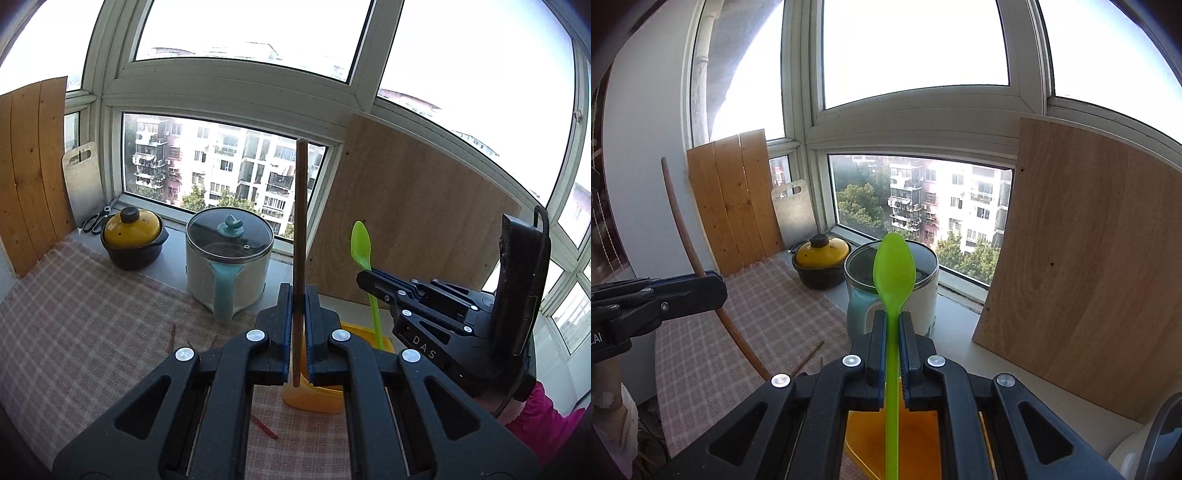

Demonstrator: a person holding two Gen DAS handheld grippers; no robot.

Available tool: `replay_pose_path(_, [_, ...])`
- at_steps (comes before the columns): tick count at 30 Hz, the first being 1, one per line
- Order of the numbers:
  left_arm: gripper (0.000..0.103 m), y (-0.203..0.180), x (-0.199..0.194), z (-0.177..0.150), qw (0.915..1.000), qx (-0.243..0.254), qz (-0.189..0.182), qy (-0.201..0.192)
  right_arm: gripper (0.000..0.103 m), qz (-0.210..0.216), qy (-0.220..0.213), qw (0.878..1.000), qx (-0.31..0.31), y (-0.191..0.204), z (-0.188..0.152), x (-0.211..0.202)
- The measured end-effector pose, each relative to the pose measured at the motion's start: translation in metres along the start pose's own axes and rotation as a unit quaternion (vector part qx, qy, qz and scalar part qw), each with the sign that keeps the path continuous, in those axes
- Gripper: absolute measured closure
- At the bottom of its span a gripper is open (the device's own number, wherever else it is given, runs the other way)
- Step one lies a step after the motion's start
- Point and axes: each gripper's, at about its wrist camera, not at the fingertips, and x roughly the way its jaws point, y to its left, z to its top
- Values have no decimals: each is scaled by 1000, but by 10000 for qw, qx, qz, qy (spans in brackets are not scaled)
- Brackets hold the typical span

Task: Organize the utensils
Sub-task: 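Lift the green spoon with the right tool while the left tool carries the chopstick toward the yellow container, then drop the green spoon into the yellow container with the right tool while the left releases the chopstick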

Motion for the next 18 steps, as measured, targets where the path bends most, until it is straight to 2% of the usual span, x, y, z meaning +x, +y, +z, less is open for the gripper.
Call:
replay_pose_path(8, [99,-20,34,4,9999,-31,-65,89,99,-88,139,9997,169,-28,-11,16])
replay_pose_path(18, [99,-35,68,-11,9992,134,140,342,99,-81,416,9987,289,-47,-32,33])
